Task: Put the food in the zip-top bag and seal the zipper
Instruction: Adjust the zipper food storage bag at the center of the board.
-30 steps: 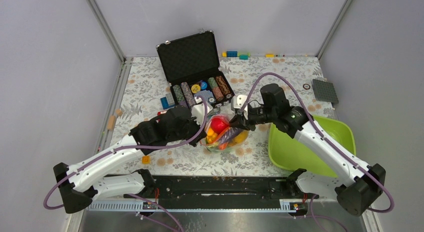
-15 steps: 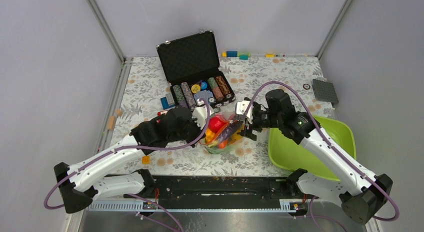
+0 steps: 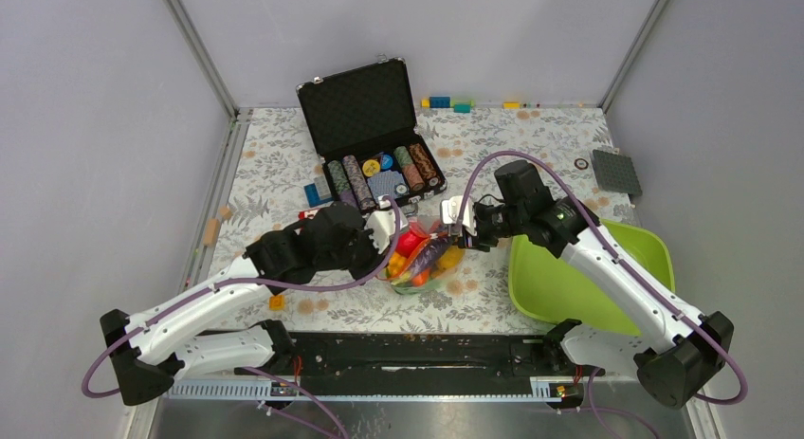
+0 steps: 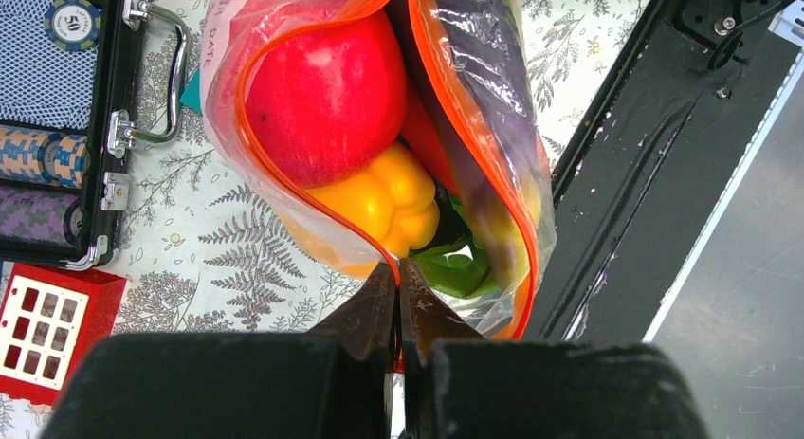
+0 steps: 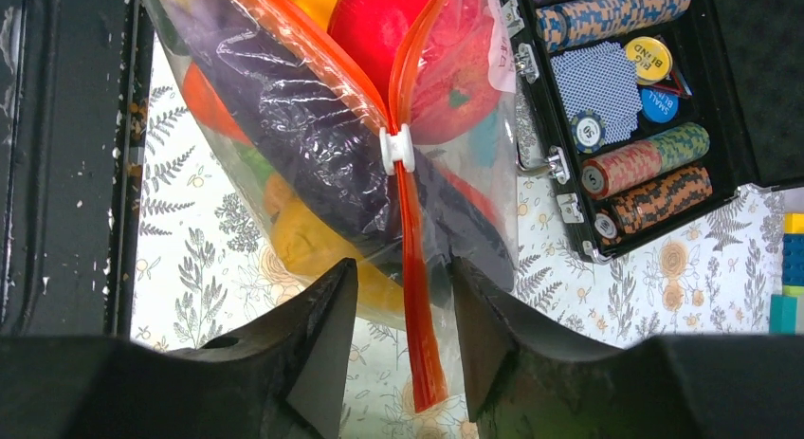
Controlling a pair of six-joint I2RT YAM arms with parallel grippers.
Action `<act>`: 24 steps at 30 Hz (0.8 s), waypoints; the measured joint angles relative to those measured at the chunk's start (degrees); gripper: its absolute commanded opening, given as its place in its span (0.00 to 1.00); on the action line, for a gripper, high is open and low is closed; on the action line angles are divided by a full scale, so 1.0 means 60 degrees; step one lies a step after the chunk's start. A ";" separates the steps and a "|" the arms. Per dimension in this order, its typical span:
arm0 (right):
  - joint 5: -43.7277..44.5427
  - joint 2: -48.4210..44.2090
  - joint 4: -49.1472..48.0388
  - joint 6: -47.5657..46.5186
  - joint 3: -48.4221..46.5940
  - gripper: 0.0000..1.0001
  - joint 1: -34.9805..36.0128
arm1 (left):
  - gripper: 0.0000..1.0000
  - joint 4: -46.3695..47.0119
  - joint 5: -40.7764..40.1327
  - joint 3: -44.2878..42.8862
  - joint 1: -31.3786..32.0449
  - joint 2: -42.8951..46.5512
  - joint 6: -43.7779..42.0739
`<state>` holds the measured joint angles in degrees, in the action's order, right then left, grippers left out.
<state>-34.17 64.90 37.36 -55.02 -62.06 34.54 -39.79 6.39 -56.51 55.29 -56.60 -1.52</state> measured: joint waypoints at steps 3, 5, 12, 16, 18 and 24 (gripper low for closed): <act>0.0004 0.0091 0.0186 -0.0368 -0.0084 0.48 0.0000 | 0.00 -0.0022 0.0127 0.0000 0.0000 0.0000 -0.0109; -0.0011 0.0204 0.0270 -0.0583 -0.0189 0.48 0.0000 | 0.00 -0.0073 0.0251 0.0000 0.0000 0.0000 -0.0211; -0.0463 0.0561 0.0812 -0.1545 -0.0616 0.38 0.0000 | 0.00 -0.0353 0.0576 -0.0138 0.0000 -0.0175 -0.0466; -0.0645 0.0667 0.0951 -0.1956 -0.0707 0.21 -0.0004 | 0.00 -0.0466 0.0707 -0.0208 0.0000 -0.0321 -0.0539; -0.0714 0.0736 0.0947 -0.2073 -0.0747 0.05 -0.0007 | 0.00 -0.0521 0.0758 -0.0215 0.0000 -0.0331 -0.0568; -0.0758 0.0776 0.0922 -0.2095 -0.0769 0.00 -0.0011 | 0.99 -0.0521 0.0718 -0.0229 0.0000 -0.0324 -0.0448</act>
<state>-38.72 69.56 42.89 -67.59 -66.67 34.48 -42.92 10.70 -57.89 55.29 -58.54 -4.21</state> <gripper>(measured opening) 0.025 0.610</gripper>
